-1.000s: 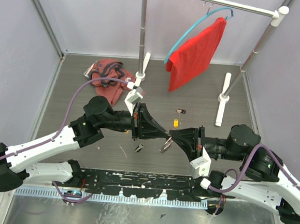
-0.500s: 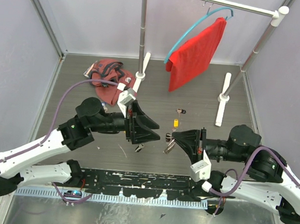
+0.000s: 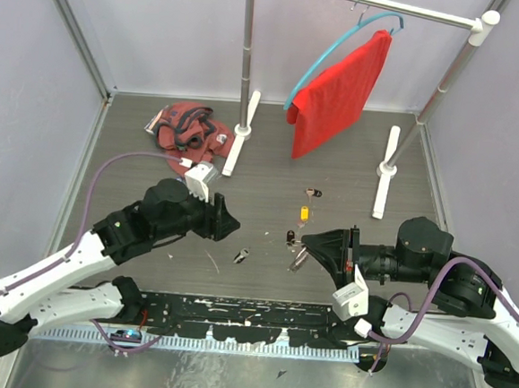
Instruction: Put the keys on the keyring
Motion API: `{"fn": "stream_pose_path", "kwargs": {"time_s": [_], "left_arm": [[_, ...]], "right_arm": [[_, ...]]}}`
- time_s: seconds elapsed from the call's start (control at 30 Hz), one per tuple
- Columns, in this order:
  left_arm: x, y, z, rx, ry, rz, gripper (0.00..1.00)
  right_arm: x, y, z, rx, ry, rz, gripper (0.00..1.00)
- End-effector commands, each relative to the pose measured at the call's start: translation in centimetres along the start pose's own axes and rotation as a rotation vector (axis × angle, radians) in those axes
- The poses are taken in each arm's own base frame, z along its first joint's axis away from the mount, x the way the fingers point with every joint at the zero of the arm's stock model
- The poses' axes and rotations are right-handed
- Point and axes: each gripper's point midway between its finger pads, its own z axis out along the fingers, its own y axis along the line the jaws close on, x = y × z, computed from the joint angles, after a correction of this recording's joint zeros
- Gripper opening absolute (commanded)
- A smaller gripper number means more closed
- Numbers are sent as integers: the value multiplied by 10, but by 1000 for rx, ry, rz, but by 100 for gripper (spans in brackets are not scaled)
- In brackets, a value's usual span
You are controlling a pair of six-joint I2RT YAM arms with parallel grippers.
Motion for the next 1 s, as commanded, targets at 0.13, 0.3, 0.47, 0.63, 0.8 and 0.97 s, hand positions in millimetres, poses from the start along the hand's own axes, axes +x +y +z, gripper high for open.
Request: {"fn": "stream_pose_path", "kwargs": {"time_s": [0.13, 0.3, 0.47, 0.63, 0.8, 0.97], "left_arm": [[59, 84, 25, -356, 180, -86, 57], [70, 77, 56, -227, 232, -126, 51], [75, 59, 88, -102, 259, -94, 48], [104, 69, 111, -218, 389, 38, 42], [120, 72, 118, -262, 462, 106, 41], [133, 76, 120, -296, 519, 147, 40]], "right_arm": [[-3, -3, 3, 9, -21, 18, 1], [-3, -1, 2, 12, -20, 42, 1], [-1, 0, -1, 34, -6, 64, 1], [-1, 0, -5, 48, -1, 72, 1], [0, 1, -6, 46, 4, 79, 1], [1, 1, -6, 47, 10, 77, 1]]}}
